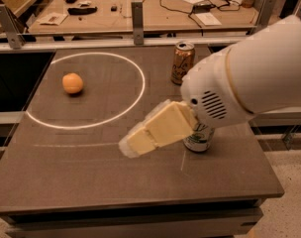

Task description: Move orange near orange can

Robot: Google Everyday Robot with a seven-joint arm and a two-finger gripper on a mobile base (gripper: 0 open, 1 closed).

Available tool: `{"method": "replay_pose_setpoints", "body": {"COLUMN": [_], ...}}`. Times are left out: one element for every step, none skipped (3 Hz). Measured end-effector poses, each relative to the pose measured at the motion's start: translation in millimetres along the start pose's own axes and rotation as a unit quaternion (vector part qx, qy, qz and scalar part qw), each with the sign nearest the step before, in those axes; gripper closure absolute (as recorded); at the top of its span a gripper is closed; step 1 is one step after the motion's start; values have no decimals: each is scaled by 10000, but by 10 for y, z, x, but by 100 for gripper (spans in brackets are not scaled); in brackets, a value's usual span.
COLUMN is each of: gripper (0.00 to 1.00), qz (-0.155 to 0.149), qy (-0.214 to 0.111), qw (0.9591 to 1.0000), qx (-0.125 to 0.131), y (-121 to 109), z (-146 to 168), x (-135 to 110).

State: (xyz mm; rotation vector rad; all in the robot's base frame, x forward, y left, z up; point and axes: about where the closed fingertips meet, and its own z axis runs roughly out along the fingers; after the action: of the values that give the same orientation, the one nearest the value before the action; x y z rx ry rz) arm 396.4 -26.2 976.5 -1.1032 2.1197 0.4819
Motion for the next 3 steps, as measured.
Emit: {"method": "replay_pose_setpoints", "body": {"gripper": [0, 0, 0], "qz": [68, 61, -64], "qy": [-341, -797, -1206], "qw": [9994, 9967, 9924], "qx": [28, 122, 230], "y": [259, 482, 666], "z": [245, 406, 472], "x": [-190, -331, -500]}}
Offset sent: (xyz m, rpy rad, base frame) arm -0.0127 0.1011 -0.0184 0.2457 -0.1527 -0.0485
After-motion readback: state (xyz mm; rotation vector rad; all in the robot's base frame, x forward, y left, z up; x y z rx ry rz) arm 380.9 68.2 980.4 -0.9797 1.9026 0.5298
